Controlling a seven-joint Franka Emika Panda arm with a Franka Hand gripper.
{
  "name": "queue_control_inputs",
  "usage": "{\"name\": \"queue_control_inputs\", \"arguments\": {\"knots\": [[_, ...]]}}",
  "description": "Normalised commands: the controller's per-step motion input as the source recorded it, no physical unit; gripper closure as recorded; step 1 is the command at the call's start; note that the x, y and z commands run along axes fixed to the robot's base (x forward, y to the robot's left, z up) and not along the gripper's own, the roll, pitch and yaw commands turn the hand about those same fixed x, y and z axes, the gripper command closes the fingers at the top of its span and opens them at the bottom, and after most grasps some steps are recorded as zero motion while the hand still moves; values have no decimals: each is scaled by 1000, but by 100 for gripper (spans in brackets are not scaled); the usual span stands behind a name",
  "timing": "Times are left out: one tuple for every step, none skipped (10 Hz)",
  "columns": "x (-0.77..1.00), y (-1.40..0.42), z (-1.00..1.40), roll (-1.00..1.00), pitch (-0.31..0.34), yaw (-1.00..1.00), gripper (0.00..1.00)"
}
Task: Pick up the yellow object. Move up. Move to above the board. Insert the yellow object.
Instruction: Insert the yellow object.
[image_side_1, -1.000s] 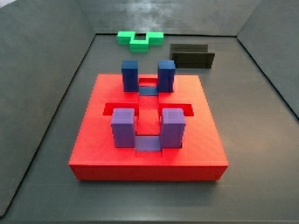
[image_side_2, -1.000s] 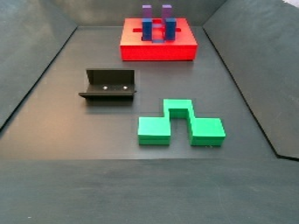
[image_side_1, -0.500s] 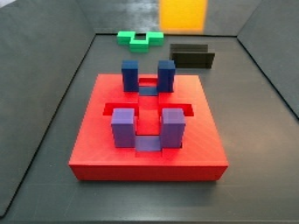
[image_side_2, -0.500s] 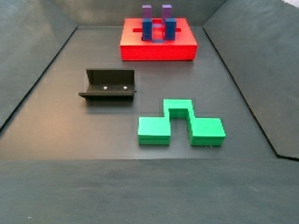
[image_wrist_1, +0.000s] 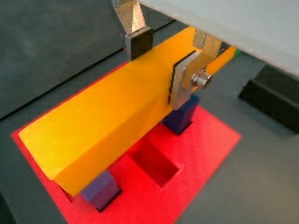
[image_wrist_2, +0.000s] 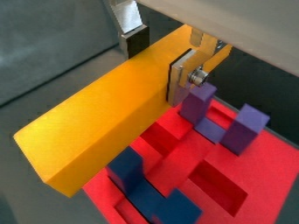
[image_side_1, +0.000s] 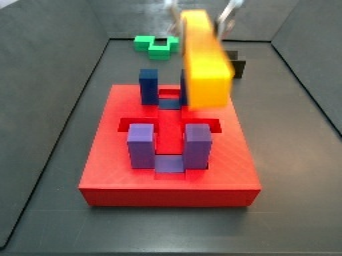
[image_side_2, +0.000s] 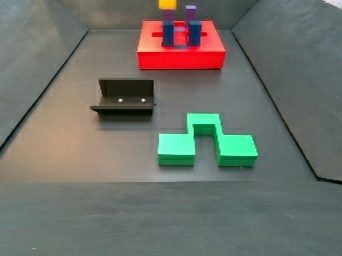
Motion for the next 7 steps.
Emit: {"name": "queue_control_inputs", "arguments": {"knots": [[-414, -89, -746, 0, -40, 0, 100], [-440, -94, -686, 0, -24, 0, 100], [-337, -131, -514, 0, -20, 0, 100], [-174, -217, -189, 10, -1, 0, 100], [-54, -406, 29, 147, 0, 71, 100], [-29, -374, 91, 153, 19, 54, 100], [0, -294, 63, 131, 46, 0, 100]]}}
